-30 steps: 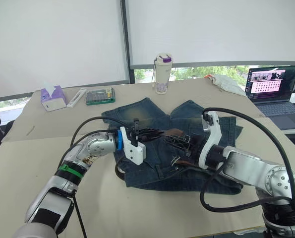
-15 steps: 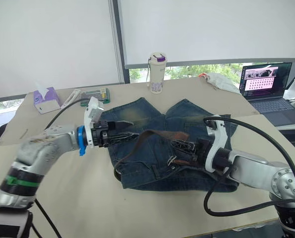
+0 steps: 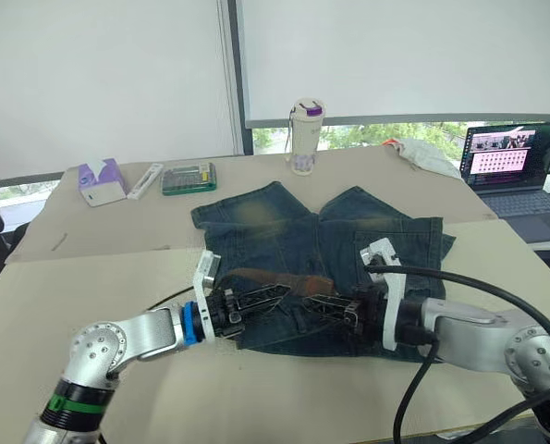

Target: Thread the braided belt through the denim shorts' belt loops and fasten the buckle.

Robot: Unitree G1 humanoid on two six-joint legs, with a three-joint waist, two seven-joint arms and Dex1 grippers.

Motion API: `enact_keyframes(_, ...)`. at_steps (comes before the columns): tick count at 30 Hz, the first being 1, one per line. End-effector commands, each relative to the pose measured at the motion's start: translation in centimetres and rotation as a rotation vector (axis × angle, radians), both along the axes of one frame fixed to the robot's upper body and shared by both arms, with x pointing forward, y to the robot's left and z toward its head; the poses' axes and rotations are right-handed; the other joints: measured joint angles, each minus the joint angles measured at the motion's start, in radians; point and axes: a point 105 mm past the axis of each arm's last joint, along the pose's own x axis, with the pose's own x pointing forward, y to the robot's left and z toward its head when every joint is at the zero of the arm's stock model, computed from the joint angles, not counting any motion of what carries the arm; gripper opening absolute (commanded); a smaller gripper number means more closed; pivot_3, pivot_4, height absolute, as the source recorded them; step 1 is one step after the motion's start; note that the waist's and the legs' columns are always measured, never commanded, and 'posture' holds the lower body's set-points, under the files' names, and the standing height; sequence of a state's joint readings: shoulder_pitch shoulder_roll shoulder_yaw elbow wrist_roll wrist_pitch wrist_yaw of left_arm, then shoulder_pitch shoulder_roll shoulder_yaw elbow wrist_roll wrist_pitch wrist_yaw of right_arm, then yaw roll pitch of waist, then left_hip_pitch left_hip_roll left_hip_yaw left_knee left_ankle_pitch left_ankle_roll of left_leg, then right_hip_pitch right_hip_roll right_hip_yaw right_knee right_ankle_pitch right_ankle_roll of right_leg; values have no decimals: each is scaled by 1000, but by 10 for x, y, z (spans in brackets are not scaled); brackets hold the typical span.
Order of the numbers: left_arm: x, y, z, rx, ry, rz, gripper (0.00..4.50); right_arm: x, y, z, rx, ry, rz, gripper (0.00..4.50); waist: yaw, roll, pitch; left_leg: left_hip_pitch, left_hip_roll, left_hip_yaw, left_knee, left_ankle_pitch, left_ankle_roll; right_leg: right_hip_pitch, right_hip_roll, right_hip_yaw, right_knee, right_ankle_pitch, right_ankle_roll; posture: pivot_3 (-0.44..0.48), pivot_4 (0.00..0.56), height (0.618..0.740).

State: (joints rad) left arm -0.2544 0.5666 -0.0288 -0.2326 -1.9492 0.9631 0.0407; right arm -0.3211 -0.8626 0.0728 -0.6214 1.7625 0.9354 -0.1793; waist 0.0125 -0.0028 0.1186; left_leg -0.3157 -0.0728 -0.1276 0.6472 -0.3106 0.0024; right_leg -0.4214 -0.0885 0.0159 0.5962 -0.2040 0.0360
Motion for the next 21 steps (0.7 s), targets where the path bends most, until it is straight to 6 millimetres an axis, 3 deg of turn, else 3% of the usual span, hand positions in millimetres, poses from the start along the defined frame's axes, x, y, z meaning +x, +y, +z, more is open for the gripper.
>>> enact_keyframes(1,1,4,10,-1,-25,31,2822,-7,4,4,5,-16,44,0,-1,0,0,0,0,0,0,0,0,0,0,0,0,0,0,0,150,740)
enact_keyframes(9,7,2,9,-17,-1,46,211,-9,4,0,-13,-13,67,0,0,0,0,0,0,1,0,0,0,0,0,0,0,0,0,0,150,740)
enact_keyframes(12,11,5,7,-1,13,69,97,-4,2,-1,-58,-69,56,0,1,0,0,0,0,1,0,0,0,0,0,0,0,0,0,0,150,740)
enact_keyframes(15,17,19,1,48,43,150,0,0,-5,-5,-299,-349,100,1061,1,0,-1,-1,0,1,1,0,0,0,0,0,0,0,0,0,150,740)
enact_keyframes(18,19,27,-5,77,74,219,0,1,-14,-28,-601,-587,228,2024,0,2,-1,0,-2,1,1,0,-1,-2,0,0,0,0,1,0,150,740)
enact_keyframes(21,14,30,-13,129,101,254,0,4,-21,-48,-743,-709,359,2024,-2,-1,-1,3,-3,0,1,2,-3,0,1,-1,0,-1,1,0,150,740)
